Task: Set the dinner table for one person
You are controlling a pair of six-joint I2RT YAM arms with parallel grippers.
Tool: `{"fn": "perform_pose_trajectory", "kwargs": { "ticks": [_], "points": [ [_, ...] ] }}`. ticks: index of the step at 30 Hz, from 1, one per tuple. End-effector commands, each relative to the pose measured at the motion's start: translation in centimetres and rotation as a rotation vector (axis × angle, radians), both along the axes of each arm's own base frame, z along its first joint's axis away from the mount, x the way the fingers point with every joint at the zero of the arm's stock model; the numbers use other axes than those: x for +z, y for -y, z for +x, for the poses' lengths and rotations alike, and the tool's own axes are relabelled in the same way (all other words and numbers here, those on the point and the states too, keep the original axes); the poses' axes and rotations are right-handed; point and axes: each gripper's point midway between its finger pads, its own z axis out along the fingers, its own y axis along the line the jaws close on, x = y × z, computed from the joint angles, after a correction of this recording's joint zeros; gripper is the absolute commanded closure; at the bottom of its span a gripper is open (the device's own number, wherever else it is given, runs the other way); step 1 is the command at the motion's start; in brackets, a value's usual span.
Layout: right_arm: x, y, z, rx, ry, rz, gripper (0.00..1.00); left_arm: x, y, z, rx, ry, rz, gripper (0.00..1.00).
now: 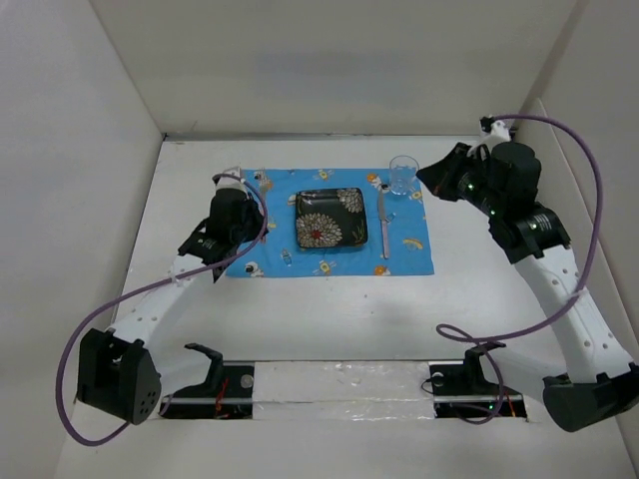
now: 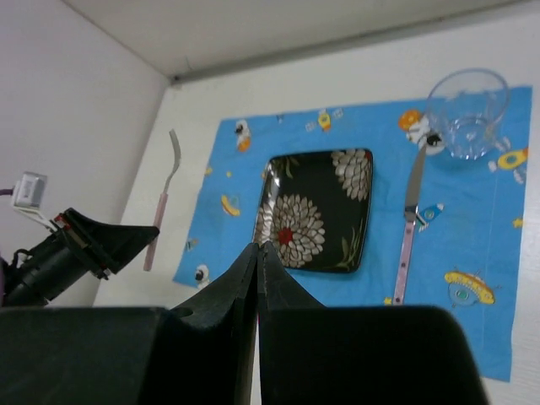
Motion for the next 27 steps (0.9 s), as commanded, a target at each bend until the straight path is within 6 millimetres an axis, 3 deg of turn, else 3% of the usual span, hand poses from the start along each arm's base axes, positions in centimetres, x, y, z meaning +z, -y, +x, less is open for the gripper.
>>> {"fn": "perform_pose_trajectory", "kwargs": {
  "ticks": [1, 6, 9, 14, 17, 26, 27],
  "points": [
    [1.2, -1.9, -0.1, 0.081, 0.056, 0.029, 0.92, -3.5, -0.5, -1.4, -0.019, -0.089, 0.001, 1.0],
    [-2.1, -2.9, 0.5, 0.111, -0.024, -0.002, 0.89, -8.1, -0.8, -0.5, -0.009, -0.177, 0.049, 1.0],
    [-3.4, -2.9, 0.7, 0.111, -0.058, -0.02, 0.88, -9.5, -0.8, 0.6, 0.005, -0.2, 0.058, 1.0],
    [-4.4, -2.9, 0.4, 0.111, -0.078, -0.035, 0.87, -10.4, -0.4, 2.7, -0.004, -0.189, 0.087, 1.0],
    [-4.8, -2.7, 0.2, 0.105, -0.088, -0.046, 0.87, -12.1, -0.1, 3.0, -0.014, -0.224, 0.099, 1.0],
    [-6.3, -2.2, -0.1, 0.087, -0.125, -0.07, 0.87, -12.9, 0.6, 4.8, -0.037, -0.192, 0.105, 1.0],
    [-6.6, -2.2, 0.0, 0.084, -0.132, -0.076, 0.87, -14.1, 0.6, 4.8, -0.038, -0.225, 0.117, 1.0]
  ]
}}
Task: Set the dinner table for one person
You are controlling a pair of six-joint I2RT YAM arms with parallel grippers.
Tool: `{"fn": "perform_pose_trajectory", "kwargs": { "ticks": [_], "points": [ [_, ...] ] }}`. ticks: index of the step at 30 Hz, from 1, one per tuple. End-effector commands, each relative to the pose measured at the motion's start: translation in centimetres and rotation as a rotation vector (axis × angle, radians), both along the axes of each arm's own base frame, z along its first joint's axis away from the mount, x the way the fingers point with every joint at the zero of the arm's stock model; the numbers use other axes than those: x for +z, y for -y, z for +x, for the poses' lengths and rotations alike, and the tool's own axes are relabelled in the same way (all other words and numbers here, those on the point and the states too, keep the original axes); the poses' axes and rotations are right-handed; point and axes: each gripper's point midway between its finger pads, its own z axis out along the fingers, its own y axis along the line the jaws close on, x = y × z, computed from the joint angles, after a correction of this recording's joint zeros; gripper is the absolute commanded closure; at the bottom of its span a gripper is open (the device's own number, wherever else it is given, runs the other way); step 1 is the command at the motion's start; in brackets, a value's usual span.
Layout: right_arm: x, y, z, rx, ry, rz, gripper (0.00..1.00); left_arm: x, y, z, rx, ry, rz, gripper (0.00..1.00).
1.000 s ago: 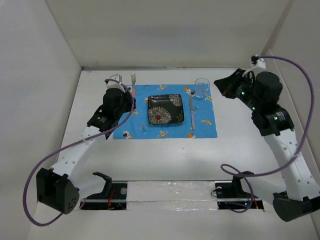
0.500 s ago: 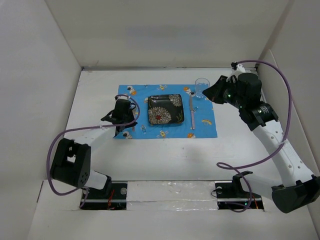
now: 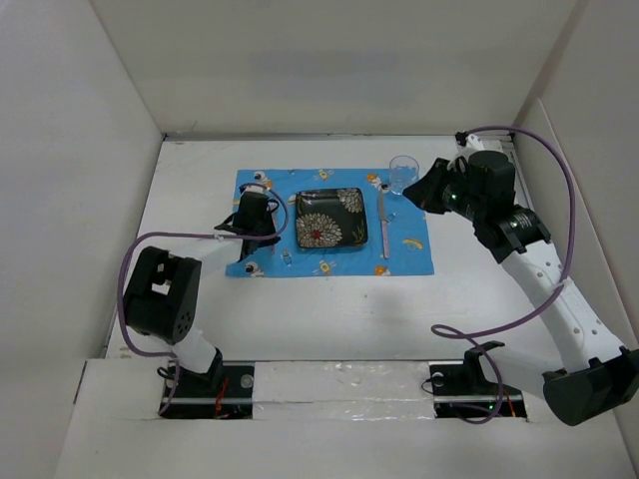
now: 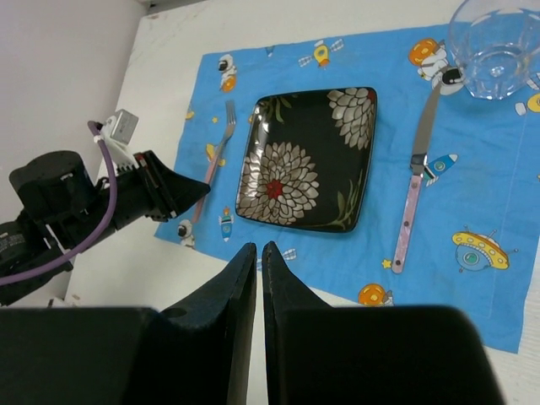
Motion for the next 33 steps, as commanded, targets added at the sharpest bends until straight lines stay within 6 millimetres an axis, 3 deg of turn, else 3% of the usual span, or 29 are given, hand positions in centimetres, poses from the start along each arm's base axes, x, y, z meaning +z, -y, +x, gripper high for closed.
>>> {"fn": "perform_pose_trajectory", "kwargs": {
  "ticks": [1, 5, 14, 17, 18, 22, 25, 27, 28, 29, 31, 32, 33],
  "points": [
    [0.1, 0.4, -0.3, -0.008, 0.023, -0.023, 0.87, 0.8, 1.0, 2.5, -0.025, 0.051, -0.015, 1.0],
    [-0.7, 0.8, -0.1, -0.027, 0.004, -0.047, 0.85, -0.9, 0.8, 2.4, -0.016, -0.008, 0.006, 1.0],
    [-1.3, 0.9, 0.5, -0.039, -0.012, -0.064, 0.8, -2.0, -0.3, 1.0, 0.028, -0.071, 0.043, 0.93],
    [-1.4, 0.9, 0.6, -0.045, -0.018, -0.069, 0.78, -2.0, -0.5, 0.7, 0.036, -0.084, 0.067, 0.77],
    [-1.5, 0.9, 0.7, -0.048, -0.022, -0.071, 0.77, -1.8, -0.6, 0.7, 0.04, -0.085, 0.072, 0.64],
    [-2.1, 1.4, 1.0, -0.073, -0.045, -0.092, 0.74, 0.0, -1.3, 0.3, 0.063, -0.06, 0.08, 0.44],
    [-1.9, 2.6, 1.4, -0.151, -0.053, -0.112, 0.68, 3.1, -1.2, 0.5, 0.064, -0.007, 0.06, 0.37],
    [-1.6, 3.0, 1.5, -0.174, -0.048, -0.113, 0.64, 6.6, -1.2, 0.6, 0.064, 0.056, 0.036, 0.36],
    [-0.7, 3.3, 1.7, -0.186, -0.031, -0.104, 0.63, 7.9, -1.1, 0.6, 0.057, 0.078, 0.025, 0.36],
    [-0.1, 3.7, 1.8, -0.196, -0.017, -0.096, 0.6, 10.9, -1.0, 0.6, 0.053, 0.143, 0.001, 0.35],
    [1.2, 4.1, 1.8, -0.207, 0.007, -0.086, 0.55, 14.0, -1.1, 0.1, 0.051, 0.198, -0.024, 0.34],
    [3.5, 5.1, 2.1, -0.254, 0.058, -0.085, 0.45, 17.7, -1.0, -0.2, 0.051, 0.281, -0.067, 0.34],
    [4.9, 6.1, 2.3, -0.29, 0.095, -0.096, 0.4, 19.3, -1.1, -0.7, 0.047, 0.307, -0.083, 0.31]
  ]
}}
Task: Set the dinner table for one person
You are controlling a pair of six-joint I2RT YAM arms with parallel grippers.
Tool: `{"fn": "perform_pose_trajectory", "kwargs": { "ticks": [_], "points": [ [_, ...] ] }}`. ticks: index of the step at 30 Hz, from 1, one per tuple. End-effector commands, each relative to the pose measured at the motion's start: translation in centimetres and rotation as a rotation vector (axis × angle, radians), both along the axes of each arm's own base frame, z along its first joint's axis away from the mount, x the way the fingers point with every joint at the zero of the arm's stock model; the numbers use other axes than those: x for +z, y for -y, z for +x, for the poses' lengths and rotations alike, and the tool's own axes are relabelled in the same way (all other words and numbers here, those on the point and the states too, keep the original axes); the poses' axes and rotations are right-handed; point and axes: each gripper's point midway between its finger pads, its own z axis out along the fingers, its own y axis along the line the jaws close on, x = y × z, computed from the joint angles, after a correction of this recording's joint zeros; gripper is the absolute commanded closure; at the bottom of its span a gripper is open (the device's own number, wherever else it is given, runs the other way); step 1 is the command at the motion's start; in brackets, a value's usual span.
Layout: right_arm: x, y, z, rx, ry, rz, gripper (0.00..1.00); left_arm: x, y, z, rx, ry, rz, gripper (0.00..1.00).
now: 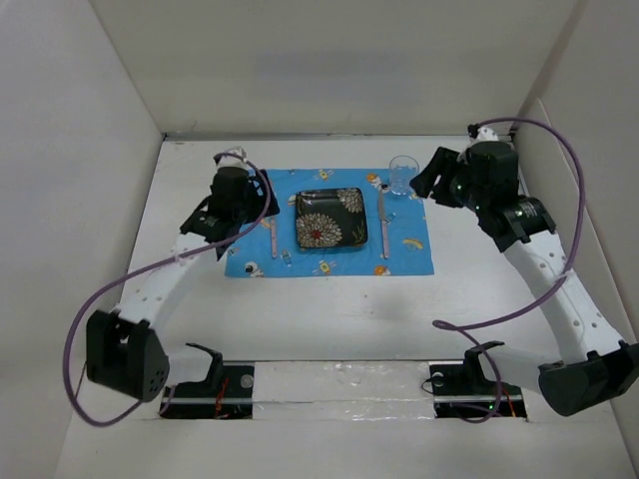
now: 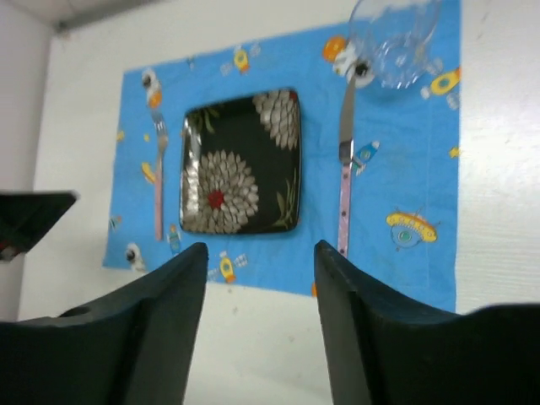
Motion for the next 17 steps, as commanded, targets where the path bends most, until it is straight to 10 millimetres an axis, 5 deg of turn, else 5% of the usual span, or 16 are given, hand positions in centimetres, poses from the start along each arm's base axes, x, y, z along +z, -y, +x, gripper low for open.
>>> {"fn": "perform_pose_trajectory", "kwargs": {
  "ticks": [1, 2, 6, 8, 12, 13, 17],
  "points": [
    [8.4, 3.5, 0.8, -0.136, 0.219, -0.01, 0.35, 9.8, -0.2, -0.9, -0.006, 0.205, -0.084, 0.28],
    [11.7, 6.0, 0.7, -0.239, 0.294, -0.021, 0.27, 13.3, -0.5, -1.6, 0.0, 0.281, -0.116, 0.26],
    [17.6, 11.8, -0.9, -0.47, 0.449, -0.031, 0.13, 19.9, -3.2, -4.0, 0.101, 0.402, -0.132, 0.2],
    [18.0, 13.3, -1.2, -0.544, 0.461, -0.047, 0.09, 22.9, -5.8, -5.5, 0.205, 0.482, -0.116, 0.18],
    [15.2, 12.2, -0.1, -0.494, 0.405, -0.044, 0.08, 24.1, -9.0, -7.7, 0.319, 0.547, -0.067, 0.08],
    [13.3, 12.2, 0.4, -0.489, 0.364, -0.047, 0.08, 23.8, -9.5, -7.9, 0.339, 0.545, -0.053, 0.08],
    [11.3, 12.0, 0.8, -0.469, 0.326, -0.027, 0.07, 20.6, -9.6, -8.4, 0.342, 0.473, -0.031, 0.08]
  ]
}}
